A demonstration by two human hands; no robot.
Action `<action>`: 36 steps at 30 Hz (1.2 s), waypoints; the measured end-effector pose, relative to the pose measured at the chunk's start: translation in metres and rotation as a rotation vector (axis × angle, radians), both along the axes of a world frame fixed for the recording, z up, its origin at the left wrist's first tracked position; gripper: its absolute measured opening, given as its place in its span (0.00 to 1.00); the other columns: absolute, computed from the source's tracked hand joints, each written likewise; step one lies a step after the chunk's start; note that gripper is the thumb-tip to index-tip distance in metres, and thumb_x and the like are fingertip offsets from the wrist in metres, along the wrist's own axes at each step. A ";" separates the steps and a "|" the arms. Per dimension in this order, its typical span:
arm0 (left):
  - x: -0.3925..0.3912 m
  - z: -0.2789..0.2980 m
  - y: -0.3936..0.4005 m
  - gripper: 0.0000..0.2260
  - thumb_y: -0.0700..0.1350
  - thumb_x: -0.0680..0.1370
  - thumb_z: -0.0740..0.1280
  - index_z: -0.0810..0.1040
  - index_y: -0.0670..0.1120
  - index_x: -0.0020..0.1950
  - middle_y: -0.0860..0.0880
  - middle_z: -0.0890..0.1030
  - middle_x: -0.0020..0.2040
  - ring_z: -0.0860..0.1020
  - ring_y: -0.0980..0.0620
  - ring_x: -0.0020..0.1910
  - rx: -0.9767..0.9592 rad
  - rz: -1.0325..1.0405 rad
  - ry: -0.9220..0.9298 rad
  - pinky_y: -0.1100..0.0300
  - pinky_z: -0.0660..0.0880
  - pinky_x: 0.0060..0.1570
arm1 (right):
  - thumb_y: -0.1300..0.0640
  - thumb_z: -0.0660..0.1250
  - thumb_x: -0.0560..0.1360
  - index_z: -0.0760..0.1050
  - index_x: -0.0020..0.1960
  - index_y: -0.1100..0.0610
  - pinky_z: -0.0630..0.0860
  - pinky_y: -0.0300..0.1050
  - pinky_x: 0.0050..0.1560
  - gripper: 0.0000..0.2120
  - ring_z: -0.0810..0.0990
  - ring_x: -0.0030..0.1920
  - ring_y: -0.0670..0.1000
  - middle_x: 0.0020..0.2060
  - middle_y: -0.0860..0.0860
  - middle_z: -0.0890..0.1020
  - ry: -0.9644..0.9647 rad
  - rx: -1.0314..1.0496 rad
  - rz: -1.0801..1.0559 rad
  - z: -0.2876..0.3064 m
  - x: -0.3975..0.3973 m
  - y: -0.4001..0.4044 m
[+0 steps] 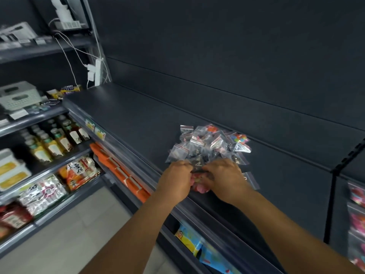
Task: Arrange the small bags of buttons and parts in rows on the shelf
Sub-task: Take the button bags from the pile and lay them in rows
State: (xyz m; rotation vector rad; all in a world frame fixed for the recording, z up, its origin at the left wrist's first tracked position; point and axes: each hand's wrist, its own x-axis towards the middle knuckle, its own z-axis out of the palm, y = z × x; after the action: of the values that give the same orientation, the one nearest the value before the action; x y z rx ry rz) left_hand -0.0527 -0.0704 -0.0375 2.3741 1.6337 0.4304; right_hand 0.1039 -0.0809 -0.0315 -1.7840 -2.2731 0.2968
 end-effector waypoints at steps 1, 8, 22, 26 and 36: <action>0.000 -0.001 0.002 0.12 0.36 0.77 0.63 0.80 0.44 0.56 0.49 0.78 0.55 0.76 0.51 0.52 0.000 -0.018 -0.044 0.56 0.75 0.52 | 0.50 0.62 0.76 0.76 0.59 0.49 0.62 0.51 0.67 0.13 0.69 0.63 0.54 0.57 0.50 0.78 0.006 0.001 -0.019 -0.001 0.000 0.003; -0.004 -0.007 0.018 0.19 0.42 0.77 0.66 0.72 0.49 0.68 0.49 0.74 0.64 0.70 0.50 0.63 0.033 0.038 -0.234 0.60 0.67 0.62 | 0.50 0.67 0.74 0.76 0.59 0.52 0.66 0.46 0.62 0.15 0.71 0.59 0.56 0.53 0.53 0.79 -0.006 0.018 -0.161 0.003 0.006 0.014; -0.012 0.006 0.032 0.06 0.45 0.73 0.70 0.76 0.43 0.44 0.50 0.80 0.37 0.76 0.51 0.35 -0.080 -0.023 -0.418 0.63 0.67 0.30 | 0.59 0.69 0.73 0.75 0.48 0.54 0.69 0.26 0.35 0.06 0.76 0.36 0.43 0.35 0.43 0.77 0.477 0.188 -0.536 0.022 -0.017 -0.015; -0.002 0.026 0.025 0.06 0.44 0.73 0.68 0.78 0.42 0.39 0.49 0.81 0.33 0.78 0.53 0.33 -0.155 -0.127 -0.588 0.59 0.73 0.34 | 0.60 0.69 0.72 0.73 0.48 0.51 0.70 0.24 0.35 0.08 0.75 0.36 0.42 0.35 0.43 0.76 0.679 0.247 -0.648 0.032 -0.014 -0.031; 0.070 0.046 -0.014 0.01 0.43 0.73 0.68 0.78 0.47 0.44 0.49 0.84 0.39 0.79 0.53 0.32 -0.461 -0.373 -0.739 0.57 0.77 0.32 | 0.68 0.65 0.72 0.72 0.49 0.55 0.71 0.28 0.25 0.11 0.78 0.26 0.39 0.29 0.42 0.82 0.999 0.358 -0.769 0.055 0.019 -0.092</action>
State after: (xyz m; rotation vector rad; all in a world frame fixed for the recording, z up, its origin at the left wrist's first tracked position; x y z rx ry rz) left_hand 0.0171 -0.0839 0.0083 1.7920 0.8257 0.6625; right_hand 0.1227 -0.1731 0.0234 -1.6156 -0.8370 0.4472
